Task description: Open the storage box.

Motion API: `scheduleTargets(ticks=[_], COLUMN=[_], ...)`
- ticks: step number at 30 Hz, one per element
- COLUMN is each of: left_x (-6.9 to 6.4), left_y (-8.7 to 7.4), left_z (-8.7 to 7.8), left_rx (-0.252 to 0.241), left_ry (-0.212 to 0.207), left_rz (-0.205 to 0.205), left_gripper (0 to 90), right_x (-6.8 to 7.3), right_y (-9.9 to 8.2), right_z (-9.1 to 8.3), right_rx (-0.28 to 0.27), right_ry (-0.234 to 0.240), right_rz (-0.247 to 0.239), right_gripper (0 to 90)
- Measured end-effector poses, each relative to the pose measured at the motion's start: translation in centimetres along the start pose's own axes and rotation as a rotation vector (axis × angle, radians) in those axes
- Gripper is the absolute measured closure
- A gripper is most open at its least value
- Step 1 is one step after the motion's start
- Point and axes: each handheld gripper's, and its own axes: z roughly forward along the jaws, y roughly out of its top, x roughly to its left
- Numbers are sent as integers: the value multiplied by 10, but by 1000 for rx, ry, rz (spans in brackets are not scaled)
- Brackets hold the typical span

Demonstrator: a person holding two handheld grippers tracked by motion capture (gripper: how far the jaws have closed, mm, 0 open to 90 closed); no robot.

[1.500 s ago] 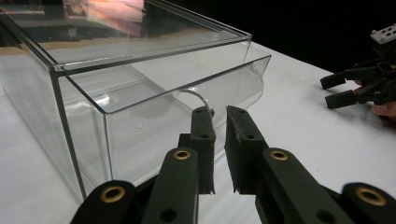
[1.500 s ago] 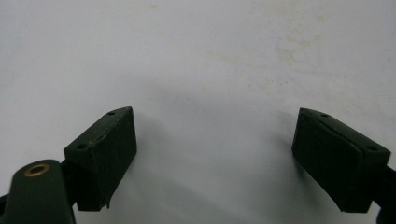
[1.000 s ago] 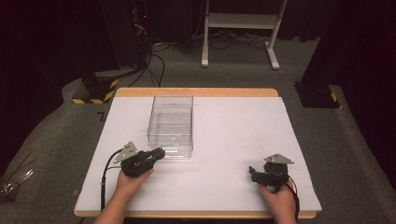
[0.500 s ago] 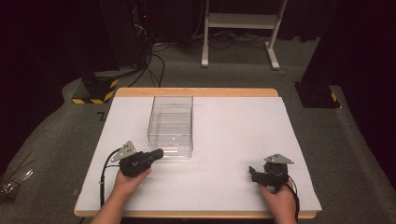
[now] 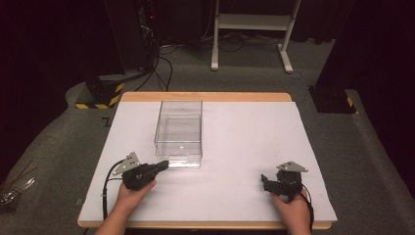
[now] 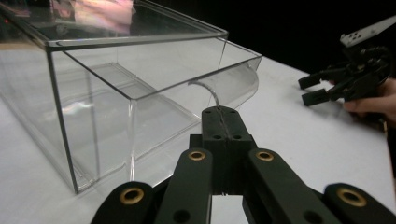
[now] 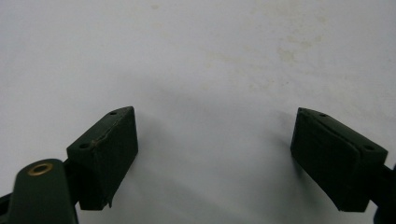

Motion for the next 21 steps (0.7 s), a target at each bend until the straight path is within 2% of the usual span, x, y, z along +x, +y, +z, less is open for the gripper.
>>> scheduleTargets(ticks=[1, 4, 7, 11, 15, 21], left_x=[-1, -5, -6, -6, -3, 6], left_y=[0, -2, -3, 0, 2, 2], left_z=[-1, -3, -4, 2, 8, 18], left_rx=[-1, 27, 5, 12, 14, 0], left_ry=[-3, 4, 20, 22, 20, -42], left_rz=[-6, 24, 3, 4, -1, -26], left_gripper=[900, 900, 896, 774, 701, 715], right_x=[0, 0, 0, 0, 0, 0], right_y=[0, 0, 0, 0, 0, 0], right_z=[0, 0, 0, 0, 0, 0], right_rx=[1, 0, 1, 1, 0, -3], right_ry=[1, 1, 1, 0, -1, 0], right_rz=[1, 0, 0, 0, -1, -11], right_gripper=[150, 151, 151, 152, 154, 162])
